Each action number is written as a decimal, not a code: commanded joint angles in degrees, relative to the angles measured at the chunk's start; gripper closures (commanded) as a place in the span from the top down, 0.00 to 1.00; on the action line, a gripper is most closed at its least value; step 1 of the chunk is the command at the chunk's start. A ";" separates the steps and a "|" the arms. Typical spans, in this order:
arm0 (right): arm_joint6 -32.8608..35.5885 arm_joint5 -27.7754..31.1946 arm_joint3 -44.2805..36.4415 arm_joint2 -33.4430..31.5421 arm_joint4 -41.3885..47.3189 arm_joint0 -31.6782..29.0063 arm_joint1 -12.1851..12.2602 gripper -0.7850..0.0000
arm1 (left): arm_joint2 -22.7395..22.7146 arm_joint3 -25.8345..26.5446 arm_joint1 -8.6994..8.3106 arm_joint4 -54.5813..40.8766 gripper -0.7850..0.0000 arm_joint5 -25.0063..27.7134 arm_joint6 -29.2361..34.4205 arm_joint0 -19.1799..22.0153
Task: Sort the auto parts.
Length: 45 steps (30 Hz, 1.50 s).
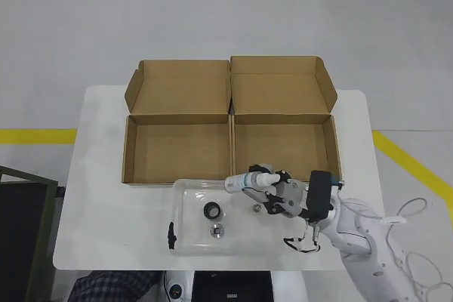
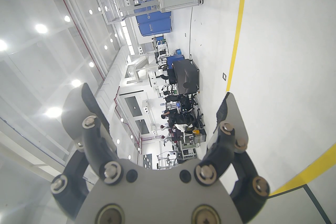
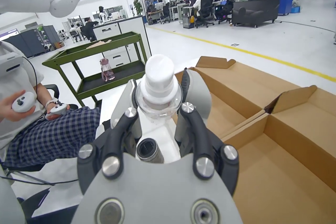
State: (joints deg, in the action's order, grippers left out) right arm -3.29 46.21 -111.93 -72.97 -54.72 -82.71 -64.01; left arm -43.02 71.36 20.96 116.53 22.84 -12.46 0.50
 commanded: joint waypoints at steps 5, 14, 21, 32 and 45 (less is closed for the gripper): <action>-2.38 -1.09 0.43 -1.20 2.18 0.16 -0.07 0.00 | 0.00 0.00 0.00 0.00 1.00 0.00 0.00 0.00; -1.32 -3.84 0.27 -2.66 1.14 0.81 -0.03 0.00 | 0.00 0.00 0.00 0.00 1.00 0.00 0.00 0.00; 2.49 -8.75 1.77 -2.25 -1.98 3.24 -0.20 0.00 | 0.00 0.00 0.00 0.00 1.00 0.00 0.00 0.00; 9.62 -13.46 10.03 3.32 -6.66 12.28 -1.16 0.00 | 0.00 0.00 0.00 0.00 1.00 0.00 0.00 0.00; 12.00 -17.77 23.11 8.93 -10.66 21.93 -2.75 0.00 | 0.00 0.00 0.00 0.00 1.00 0.00 0.00 0.00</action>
State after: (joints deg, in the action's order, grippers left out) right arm 8.72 28.83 -89.90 -64.42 -65.10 -61.41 -66.64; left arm -43.02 71.36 20.96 116.53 22.84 -12.46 0.50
